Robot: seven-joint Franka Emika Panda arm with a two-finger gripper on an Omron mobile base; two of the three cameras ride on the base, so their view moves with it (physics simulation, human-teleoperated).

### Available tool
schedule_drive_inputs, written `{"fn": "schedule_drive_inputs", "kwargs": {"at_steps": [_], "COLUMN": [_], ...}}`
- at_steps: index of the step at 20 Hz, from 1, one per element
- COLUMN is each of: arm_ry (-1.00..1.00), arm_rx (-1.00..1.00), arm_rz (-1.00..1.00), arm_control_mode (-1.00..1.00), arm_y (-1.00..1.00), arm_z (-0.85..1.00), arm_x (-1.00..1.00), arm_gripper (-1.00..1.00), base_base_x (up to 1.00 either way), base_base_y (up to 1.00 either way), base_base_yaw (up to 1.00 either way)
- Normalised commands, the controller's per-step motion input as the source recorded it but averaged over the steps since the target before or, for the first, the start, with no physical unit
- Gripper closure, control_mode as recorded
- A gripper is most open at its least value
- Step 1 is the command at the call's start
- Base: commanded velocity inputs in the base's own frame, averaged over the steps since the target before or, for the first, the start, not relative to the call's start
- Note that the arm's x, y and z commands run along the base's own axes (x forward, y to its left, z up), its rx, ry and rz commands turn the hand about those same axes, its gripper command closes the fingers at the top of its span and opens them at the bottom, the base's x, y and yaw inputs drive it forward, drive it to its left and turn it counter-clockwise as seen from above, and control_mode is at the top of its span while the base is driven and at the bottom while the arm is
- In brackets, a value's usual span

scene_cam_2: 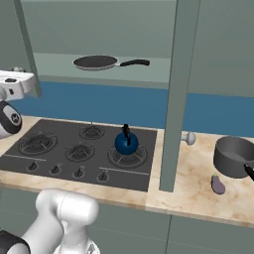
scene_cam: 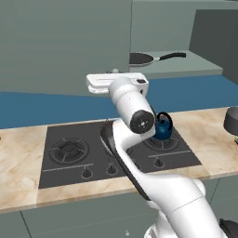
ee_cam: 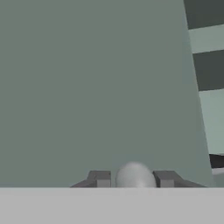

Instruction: Pick the pan from the cabinet and place it on the stove. Then turn on the stove burner for the pan.

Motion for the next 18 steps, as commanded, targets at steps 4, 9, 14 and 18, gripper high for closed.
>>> {"fn": "schedule_drive_inputs", "kwargs": {"at_steps": [4,9,14,18], "arm_ry": [0.0,0.0,0.01,-0.01], "arm_rx": [-0.13,-0.09,-0.03,0.06], "arm_rz": [0.05,0.01,0.0,-0.03], "arm_control_mode": [-1.0,-1.0,-1.0,-1.0], "arm_y": [0.64,0.55,0.21,-0.18], "arm_z": [-0.11,-0.01,-0.03,0.0], "arm_x": [-0.75,-0.58,-0.05,-0.26], "arm_gripper": [1.0,1.0,-1.0,-1.0], "base_base_x": [0.0,0.0,0.0,0.0], "base_base_y": [0.0,0.0,0.0,0.0], "base_base_yaw": [0.0,0.0,0.0,0.0]}}
